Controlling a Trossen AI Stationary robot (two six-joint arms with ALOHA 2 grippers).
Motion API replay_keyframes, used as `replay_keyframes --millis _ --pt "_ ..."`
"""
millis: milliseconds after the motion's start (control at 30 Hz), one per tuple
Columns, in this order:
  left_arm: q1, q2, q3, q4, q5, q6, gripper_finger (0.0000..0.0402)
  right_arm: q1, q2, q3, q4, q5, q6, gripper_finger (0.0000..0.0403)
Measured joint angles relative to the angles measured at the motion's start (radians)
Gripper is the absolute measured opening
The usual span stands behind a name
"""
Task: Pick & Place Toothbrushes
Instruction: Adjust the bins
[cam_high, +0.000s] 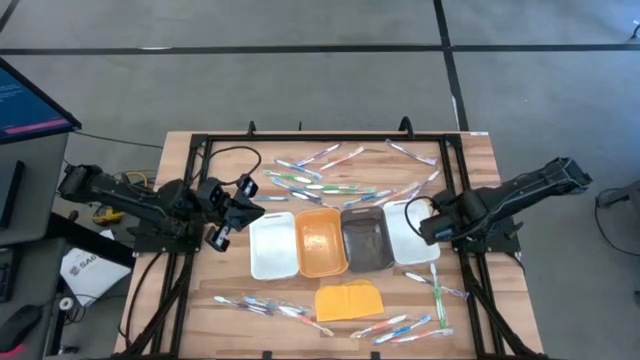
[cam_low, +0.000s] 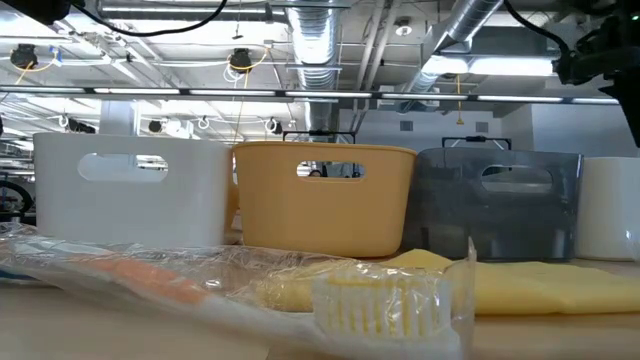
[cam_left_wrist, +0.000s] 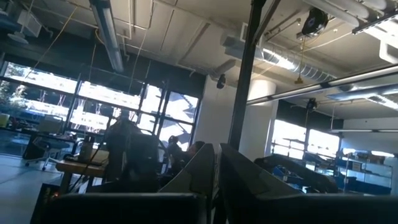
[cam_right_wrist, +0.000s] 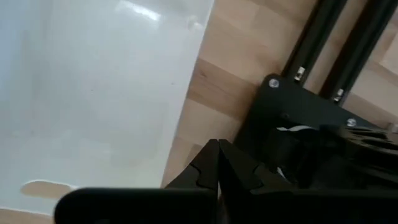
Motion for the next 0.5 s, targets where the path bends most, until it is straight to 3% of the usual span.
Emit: replay_keyframes --millis 500 --pt "0.0 0.0 0.0 0.0 0.0 -0.005 0.0019 0.0 0.113 -0.001 0.025 -0.002 0.022 0.0"
